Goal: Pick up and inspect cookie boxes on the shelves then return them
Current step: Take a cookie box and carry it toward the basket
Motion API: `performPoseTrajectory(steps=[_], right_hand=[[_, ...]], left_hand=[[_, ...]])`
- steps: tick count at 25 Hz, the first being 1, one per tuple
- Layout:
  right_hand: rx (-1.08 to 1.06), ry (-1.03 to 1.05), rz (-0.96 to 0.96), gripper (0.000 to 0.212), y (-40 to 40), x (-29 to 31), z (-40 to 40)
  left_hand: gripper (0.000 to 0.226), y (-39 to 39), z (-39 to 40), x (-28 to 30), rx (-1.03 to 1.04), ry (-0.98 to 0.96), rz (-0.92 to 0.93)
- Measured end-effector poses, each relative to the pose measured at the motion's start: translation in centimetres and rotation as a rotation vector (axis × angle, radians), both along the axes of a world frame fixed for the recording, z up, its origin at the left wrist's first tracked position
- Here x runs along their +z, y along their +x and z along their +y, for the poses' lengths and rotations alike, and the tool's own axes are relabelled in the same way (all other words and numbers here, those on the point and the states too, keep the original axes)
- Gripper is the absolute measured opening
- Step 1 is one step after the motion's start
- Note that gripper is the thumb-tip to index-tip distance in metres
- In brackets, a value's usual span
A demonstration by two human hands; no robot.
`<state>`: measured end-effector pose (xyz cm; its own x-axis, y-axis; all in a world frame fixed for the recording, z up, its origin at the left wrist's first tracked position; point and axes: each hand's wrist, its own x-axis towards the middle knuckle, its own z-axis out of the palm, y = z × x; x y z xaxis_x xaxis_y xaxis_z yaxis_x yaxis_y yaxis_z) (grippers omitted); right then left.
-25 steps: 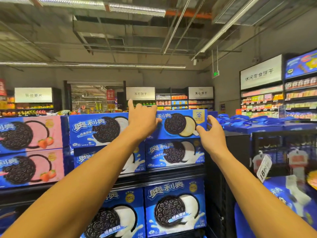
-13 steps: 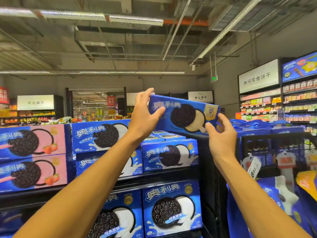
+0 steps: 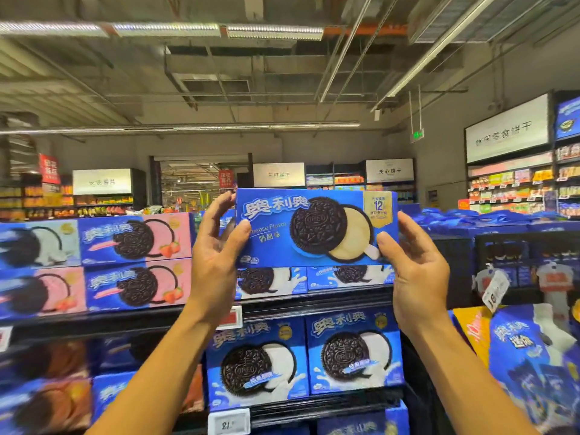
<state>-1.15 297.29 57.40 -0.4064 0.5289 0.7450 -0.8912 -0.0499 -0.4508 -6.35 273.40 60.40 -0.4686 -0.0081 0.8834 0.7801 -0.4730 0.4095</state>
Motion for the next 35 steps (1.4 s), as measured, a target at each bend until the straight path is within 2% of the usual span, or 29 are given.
performPoseTrajectory(steps=[3,5,6,9,12,14,16,17,20,25,30,32,35], right_hand=[[0.112,0.027,0.001,0.046,1.1,-0.9,-4.8],[0.152,0.031,0.005,0.061,1.7,-1.7,-7.6],[0.169,0.036,0.019,0.062,1.9,-1.9,-9.1],[0.195,0.078,0.034,0.041,2.6,-2.5,-13.2],[0.166,0.102,0.019,0.04,3.3,-3.0,-16.5],[0.191,0.106,-0.005,0.051,4.1,-3.4,-17.9],[0.228,0.115,-0.044,0.071,4.6,-4.1,-19.3],[0.241,0.124,-0.054,0.073,4.9,-4.6,-19.9],[0.257,0.157,-0.071,0.058,5.4,-6.2,-21.5],[0.205,0.201,-0.142,0.056,6.5,-8.5,-24.2],[0.192,0.143,-0.263,0.057,7.2,-11.3,-28.4],[0.195,0.076,-0.343,0.059,7.4,-12.5,-29.8],[0.16,0.033,-0.456,0.049,7.8,-14.1,-31.4]], left_hand=[[0.029,1.2,-4.3,-1.8,0.003,0.14,-0.07],[0.03,2.0,-6.8,-3.0,-0.009,0.188,-0.136],[0.031,2.3,-8.2,-3.4,-0.006,0.212,-0.168],[0.036,3.5,-12.0,-4.5,0.025,0.247,-0.21],[0.035,4.6,-15.6,-5.4,0.066,0.23,-0.225],[0.032,5.2,-17.4,-5.9,0.076,0.212,-0.201],[0.034,5.9,-19.2,-6.4,0.066,0.198,-0.19],[0.035,6.2,-20.0,-6.6,0.06,0.19,-0.193],[0.037,6.8,-22.5,-7.6,0.029,0.124,-0.173],[0.051,8.1,-26.1,-9.5,0.048,0.029,-0.166],[0.036,8.7,-29.0,-12.6,0.028,0.052,-0.386],[0.038,9.2,-30.4,-13.9,-0.014,0.001,-0.461],[0.053,10.0,-32.1,-16.3,-0.09,-0.053,-0.562]])
